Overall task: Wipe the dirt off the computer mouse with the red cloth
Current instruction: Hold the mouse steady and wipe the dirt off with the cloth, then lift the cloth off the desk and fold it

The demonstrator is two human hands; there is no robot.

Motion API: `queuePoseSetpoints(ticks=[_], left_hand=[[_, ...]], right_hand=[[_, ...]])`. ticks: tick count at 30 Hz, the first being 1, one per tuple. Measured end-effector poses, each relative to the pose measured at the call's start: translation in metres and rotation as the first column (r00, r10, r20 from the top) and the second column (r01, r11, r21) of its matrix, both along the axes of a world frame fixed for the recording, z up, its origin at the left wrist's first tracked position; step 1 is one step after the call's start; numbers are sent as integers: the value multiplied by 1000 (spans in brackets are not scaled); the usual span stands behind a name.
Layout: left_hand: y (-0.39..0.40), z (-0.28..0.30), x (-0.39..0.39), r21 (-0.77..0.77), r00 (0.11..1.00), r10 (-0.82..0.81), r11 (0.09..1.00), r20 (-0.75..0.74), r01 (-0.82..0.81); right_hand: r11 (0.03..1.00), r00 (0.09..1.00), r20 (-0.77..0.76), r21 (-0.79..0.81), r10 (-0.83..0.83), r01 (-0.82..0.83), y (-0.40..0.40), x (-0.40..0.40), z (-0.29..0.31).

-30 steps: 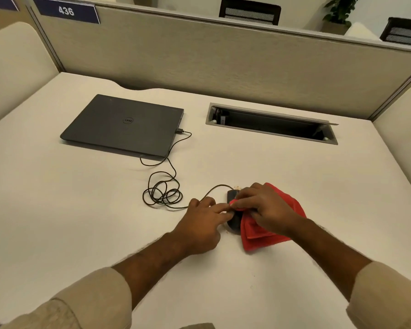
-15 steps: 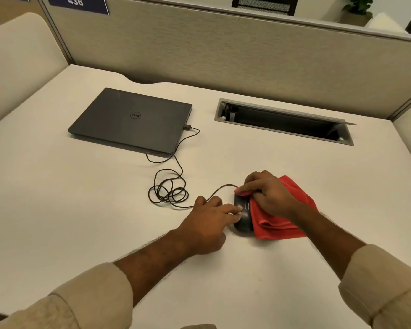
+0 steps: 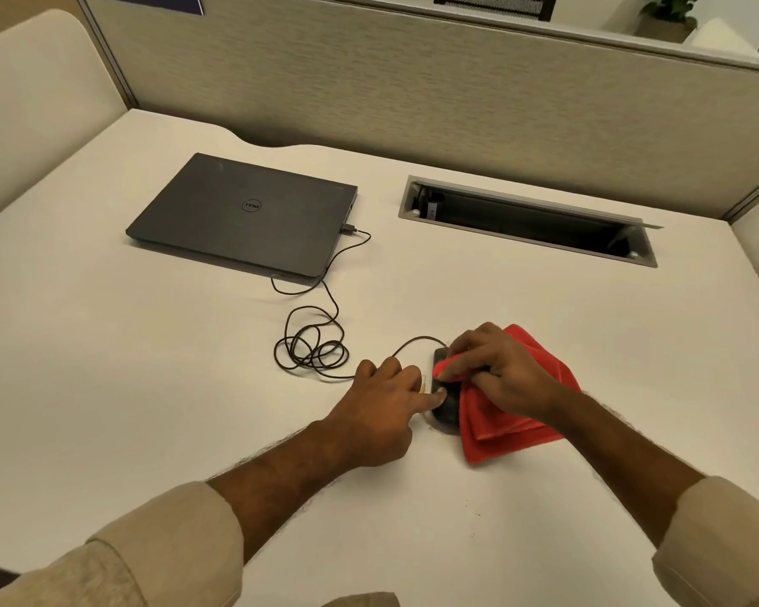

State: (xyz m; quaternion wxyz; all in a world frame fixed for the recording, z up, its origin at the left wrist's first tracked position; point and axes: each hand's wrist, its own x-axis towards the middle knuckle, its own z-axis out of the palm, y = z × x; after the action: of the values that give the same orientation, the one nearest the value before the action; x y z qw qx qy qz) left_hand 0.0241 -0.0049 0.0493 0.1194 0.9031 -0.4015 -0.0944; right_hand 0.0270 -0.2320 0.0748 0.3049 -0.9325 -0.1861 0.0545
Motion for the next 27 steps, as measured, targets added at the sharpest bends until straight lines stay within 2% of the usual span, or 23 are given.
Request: queuePoseSetpoints(ticks=[2, 6, 9, 12, 14, 15, 17, 20, 23, 27], left_hand=[[0, 0, -1, 8, 1000, 2, 1000, -3, -2], [-2, 1, -2, 32, 1000, 4, 999, -16, -3], [-2, 3, -3, 41, 1000, 10, 999, -17, -9], [-2, 7, -4, 49, 1000, 10, 999, -15, -9], [-2, 7, -4, 57, 1000, 13, 998, -8, -13], [-2, 7, -4, 57, 1000, 14, 998, -3, -14], [-1, 8, -3, 69, 1000, 12, 998, 0, -12], [-2, 9, -4, 94, 1000, 16, 995, 1, -16], [-3, 8, -5, 92, 1000, 7, 996, -11, -6], [-3, 10, -2, 89, 999, 4, 996, -41, 0]], right_hand=[[998, 998, -9, -37, 56, -57, 4, -5, -3], [992, 997, 62, -119, 43, -35, 5, 7, -8], [981, 997, 62, -181, -53, 63, 9, 23, -9], [972, 975, -18, -71, -224, 222, 13, 27, -5], [985, 977, -142, 39, -162, 169, 16, 23, 1], [994, 979, -174, 28, -103, 109, 18, 20, 3], [995, 984, -168, -95, -54, 39, 20, 17, 2], [962, 979, -47, -200, -197, 184, 11, 21, -2], [922, 926, 32, -86, -375, 376, -2, 23, 7], [880, 889, 43, 170, -456, 443, -17, 16, 44]])
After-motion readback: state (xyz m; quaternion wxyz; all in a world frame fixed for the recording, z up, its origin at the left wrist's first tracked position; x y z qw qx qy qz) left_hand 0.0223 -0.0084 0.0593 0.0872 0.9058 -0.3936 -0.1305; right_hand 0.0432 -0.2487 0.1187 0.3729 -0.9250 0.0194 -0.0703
